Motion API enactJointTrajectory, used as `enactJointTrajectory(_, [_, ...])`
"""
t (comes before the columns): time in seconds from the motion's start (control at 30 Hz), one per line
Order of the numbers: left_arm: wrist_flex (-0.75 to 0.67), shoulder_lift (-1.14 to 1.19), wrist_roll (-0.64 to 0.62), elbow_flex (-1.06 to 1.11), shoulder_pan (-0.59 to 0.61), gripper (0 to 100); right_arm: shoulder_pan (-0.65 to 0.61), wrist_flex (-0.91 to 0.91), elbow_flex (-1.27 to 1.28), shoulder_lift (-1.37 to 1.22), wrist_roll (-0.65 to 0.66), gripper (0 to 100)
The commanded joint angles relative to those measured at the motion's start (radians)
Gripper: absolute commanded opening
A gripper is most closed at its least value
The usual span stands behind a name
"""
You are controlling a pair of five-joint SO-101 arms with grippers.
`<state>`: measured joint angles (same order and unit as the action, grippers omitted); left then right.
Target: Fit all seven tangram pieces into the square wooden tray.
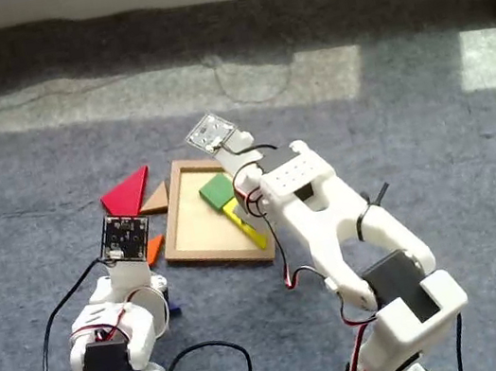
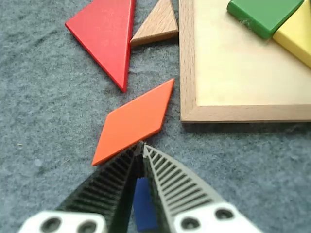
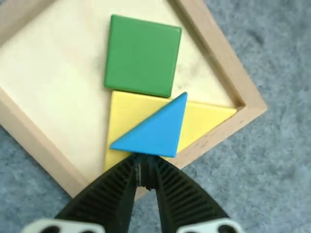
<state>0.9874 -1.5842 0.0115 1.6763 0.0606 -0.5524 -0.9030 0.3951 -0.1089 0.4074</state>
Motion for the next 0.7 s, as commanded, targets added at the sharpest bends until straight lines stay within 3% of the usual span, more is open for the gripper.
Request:
enactJointTrajectory(0.0, [0.006,-0.008,-0.006,0.028,0.01,1,-0.012,0.042,-0.05,0.007,-0.052,0.5])
enactJointTrajectory(0.13, [0.006,-0.008,-0.006,0.028,0.01,1,-0.012,0.114,-0.05,0.007,-0.1,0.5])
enactJointTrajectory(0.67, [0.006,-0.008,-0.006,0.028,0.01,1,-0.044,0.12,-0.056,0.005,-0.104,0.6])
